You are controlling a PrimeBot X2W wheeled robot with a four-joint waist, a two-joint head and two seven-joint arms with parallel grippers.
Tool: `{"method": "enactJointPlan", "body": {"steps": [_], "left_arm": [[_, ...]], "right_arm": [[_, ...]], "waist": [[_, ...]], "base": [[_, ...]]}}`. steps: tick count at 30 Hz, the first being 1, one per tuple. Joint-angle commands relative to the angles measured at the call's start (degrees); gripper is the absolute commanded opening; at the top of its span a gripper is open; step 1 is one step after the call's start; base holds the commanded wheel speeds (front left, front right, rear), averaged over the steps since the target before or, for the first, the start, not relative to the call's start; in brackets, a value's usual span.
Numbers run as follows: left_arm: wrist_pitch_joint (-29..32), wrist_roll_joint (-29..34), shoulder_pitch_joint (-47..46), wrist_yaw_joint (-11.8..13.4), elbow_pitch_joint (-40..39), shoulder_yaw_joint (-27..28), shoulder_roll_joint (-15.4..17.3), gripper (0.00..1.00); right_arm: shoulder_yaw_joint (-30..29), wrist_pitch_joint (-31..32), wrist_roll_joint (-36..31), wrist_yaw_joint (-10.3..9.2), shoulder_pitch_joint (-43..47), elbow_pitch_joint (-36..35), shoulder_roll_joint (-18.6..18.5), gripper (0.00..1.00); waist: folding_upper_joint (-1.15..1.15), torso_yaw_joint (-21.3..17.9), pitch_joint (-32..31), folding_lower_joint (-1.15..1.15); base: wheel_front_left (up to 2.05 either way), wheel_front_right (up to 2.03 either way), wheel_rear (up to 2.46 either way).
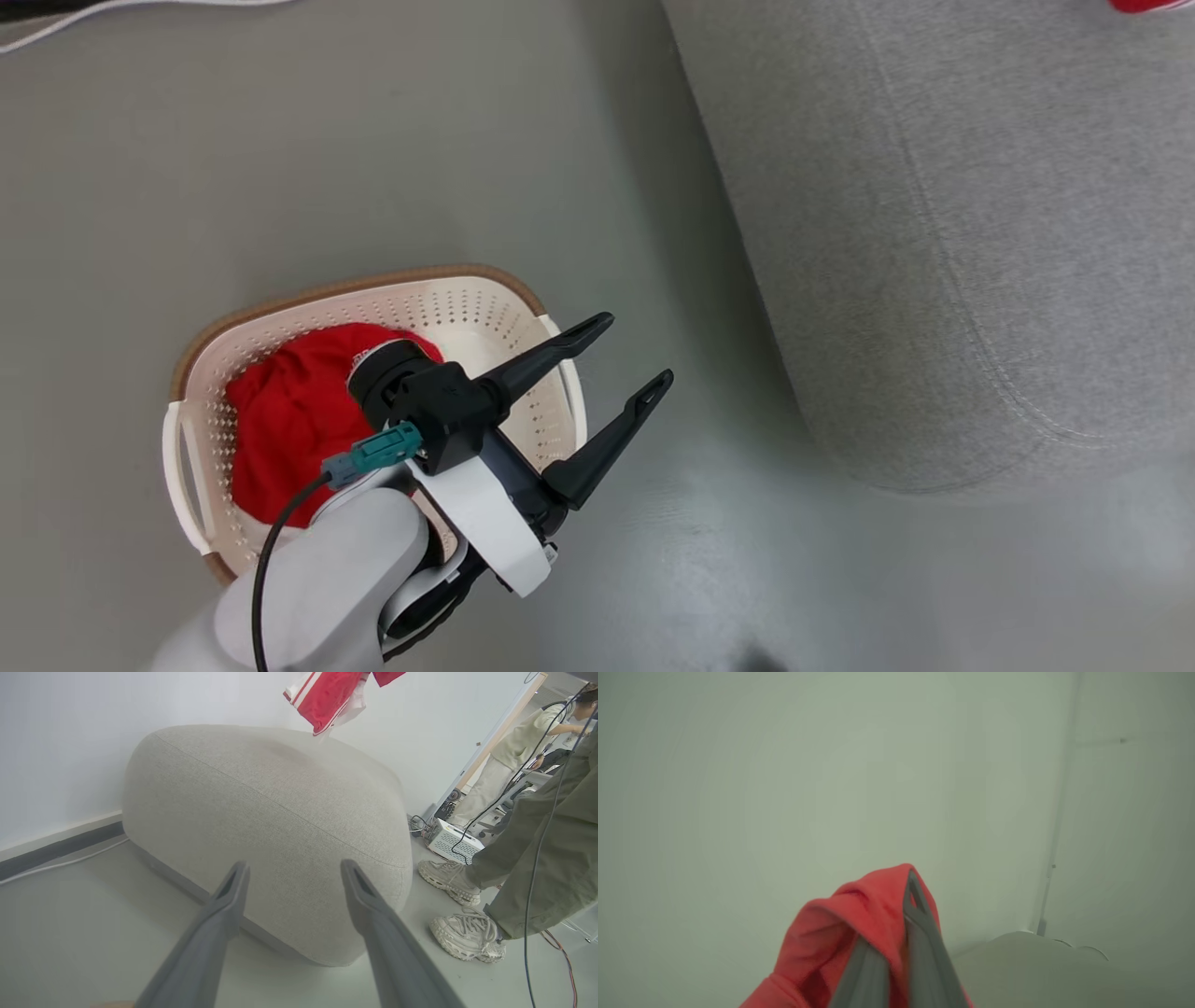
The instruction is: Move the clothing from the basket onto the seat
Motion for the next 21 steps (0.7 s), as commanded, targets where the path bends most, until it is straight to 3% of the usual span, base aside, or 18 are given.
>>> {"method": "enactJointPlan", "body": {"steps": [1,4,8,13,21], "left_arm": [[-0.3,-0.7,-1.8,-0.4,-1.6,1.0,0.7,1.0],[-0.3,-1.0,-1.9,-0.4,-1.6,0.4,0.9,1.0],[-0.3,-1.2,-2.4,-0.4,-1.6,0.0,1.4,1.0],[-0.3,-1.0,-2.7,-0.4,-1.4,-0.1,1.8,1.0],[-0.3,-1.2,-2.9,-0.4,-1.2,-0.4,2.0,1.0]], "right_arm": [[-3.0,-0.3,-3.1,0.16,-1.6,-0.2,-1.4,0.0],[-5.9,-0.2,-7.3,0.16,-2.1,1.2,-1.2,0.0],[-11.8,-0.1,-11.6,0.16,-2.2,4.0,2.0,0.0],[-18.5,-0.2,-14.1,0.16,0.6,7.6,5.1,0.0],[-27.8,0.8,-16.6,0.16,6.7,14.2,6.1,0.0]], "waist": [[0.0,2.4,1.6,0.0],[0.0,3.3,2.1,0.0],[0.0,4.3,3.6,0.0],[0.0,4.7,4.6,0.0],[0.0,4.5,4.6,0.0]], "base": [[0.0,0.0,0.0],[0.0,0.0,0.0],[0.0,0.0,0.0],[0.0,0.0,0.0],[0.0,0.0,0.0]]}}
